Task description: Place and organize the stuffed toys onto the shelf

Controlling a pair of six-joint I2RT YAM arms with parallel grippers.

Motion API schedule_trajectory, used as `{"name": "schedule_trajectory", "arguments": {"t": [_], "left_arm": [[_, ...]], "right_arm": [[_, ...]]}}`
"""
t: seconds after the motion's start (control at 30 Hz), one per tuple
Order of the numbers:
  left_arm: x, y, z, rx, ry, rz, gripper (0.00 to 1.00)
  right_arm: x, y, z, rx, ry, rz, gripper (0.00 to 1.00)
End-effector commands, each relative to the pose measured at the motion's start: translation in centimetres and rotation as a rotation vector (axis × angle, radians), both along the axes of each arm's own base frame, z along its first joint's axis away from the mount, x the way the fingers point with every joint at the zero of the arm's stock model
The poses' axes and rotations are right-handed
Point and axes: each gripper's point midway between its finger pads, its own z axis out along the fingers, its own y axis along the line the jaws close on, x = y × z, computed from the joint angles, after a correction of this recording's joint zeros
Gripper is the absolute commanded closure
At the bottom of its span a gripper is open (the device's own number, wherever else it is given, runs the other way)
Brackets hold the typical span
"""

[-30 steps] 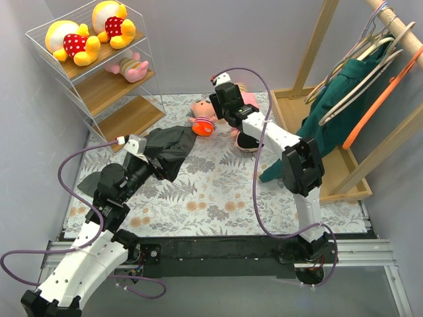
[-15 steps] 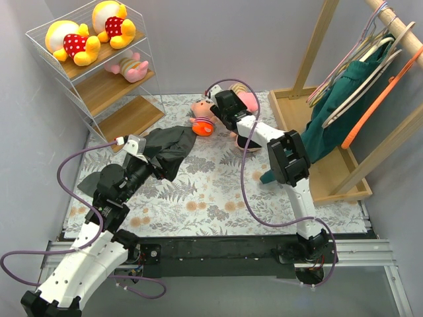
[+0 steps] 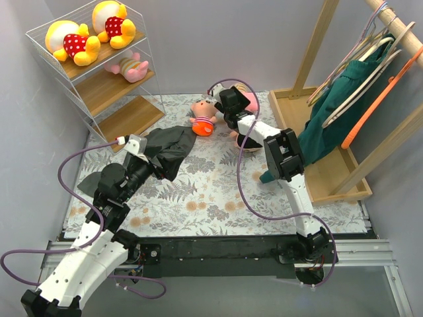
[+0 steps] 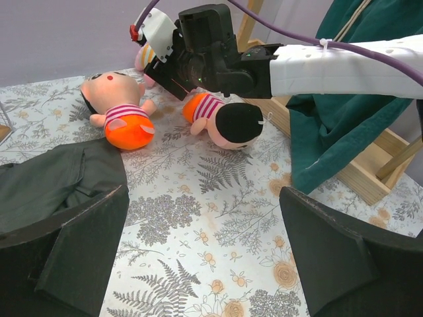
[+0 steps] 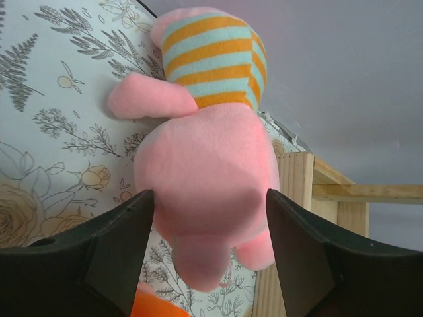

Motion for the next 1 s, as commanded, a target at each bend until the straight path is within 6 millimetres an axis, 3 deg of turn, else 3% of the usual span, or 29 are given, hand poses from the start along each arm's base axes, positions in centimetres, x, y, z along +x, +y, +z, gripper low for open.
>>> {"name": "schedule_trajectory", "arguments": {"t": [0.0,0.03,0.1,0.13,0.17,0.33,0.37,0.4,0.47,0.5,0.57,0.6,0.67,0.77,0.83,0.87,0.97], "left_arm": [[0.2,0.1,-1.0,0.023,0.015,0.012,0.02],[0.2,0.1,-0.9,0.023,0.015,0.009,0.02],[0.2,0.1,-1.1,0.027,0.016,0.011,0.02],[0.3,0.1,-1.1,0.028,0.019,0.014,0.02],[0.3,0.2,-1.2,0.03,0.018,0.015,0.02],[0.5,0.3,-1.4,0.037,0.019,0.029,0.02],[0.5,0.4,-1.4,0.037,0.02,0.032,0.02],[0.5,0.4,-1.3,0.037,0.016,0.032,0.02],[0.5,0.5,-1.2,0.037,0.013,0.035,0.02],[0.6,0.5,-1.2,0.037,0.013,0.037,0.02],[0.6,0.5,-1.3,0.038,0.013,0.038,0.02],[0.6,0.5,-1.3,0.04,0.013,0.038,0.02],[0.6,0.5,-1.3,0.042,0.016,0.037,0.02],[0.7,0.4,-1.3,0.044,0.014,0.037,0.02],[0.7,0.5,-1.4,0.045,0.015,0.038,0.02],[0.7,0.5,-1.3,0.047,0.012,0.042,0.02],[0.8,0.6,-1.2,0.047,0.01,0.046,0.02]], "right_arm": [[2.3,-1.2,1.4,0.028,-0.068,-0.019,0.25],[2.5,-1.7,1.5,0.031,-0.07,-0.026,0.27],[2.9,-1.8,2.3,0.048,-0.082,-0.019,0.42],[3.1,-2.1,2.9,0.057,-0.091,-0.021,0.52],[3.2,-2.2,3.6,0.066,-0.104,-0.019,0.68],[3.4,-1.9,9.2,0.126,-0.183,0.023,0.96],[3.2,-1.9,10.1,0.142,-0.188,0.024,0.99],[3.0,-1.7,12.3,0.171,-0.21,0.034,0.99],[2.4,-1.4,13.5,0.203,-0.195,0.052,0.99],[1.9,-1.4,15.4,0.218,-0.216,0.055,0.99],[1.0,-1.2,17.1,0.228,-0.227,0.053,0.99],[0.2,-1.4,18.7,0.247,-0.235,0.054,0.99],[-1.2,-0.1,19.6,0.267,-0.217,0.093,0.99],[-4.6,1.0,22.7,0.32,-0.202,0.136,0.99],[-7.0,2.0,21.8,0.364,-0.111,0.14,0.99],[-8.6,2.3,23.1,0.405,-0.101,0.161,0.99],[-13.5,3.4,21.2,0.466,0.004,0.181,0.99]]}}
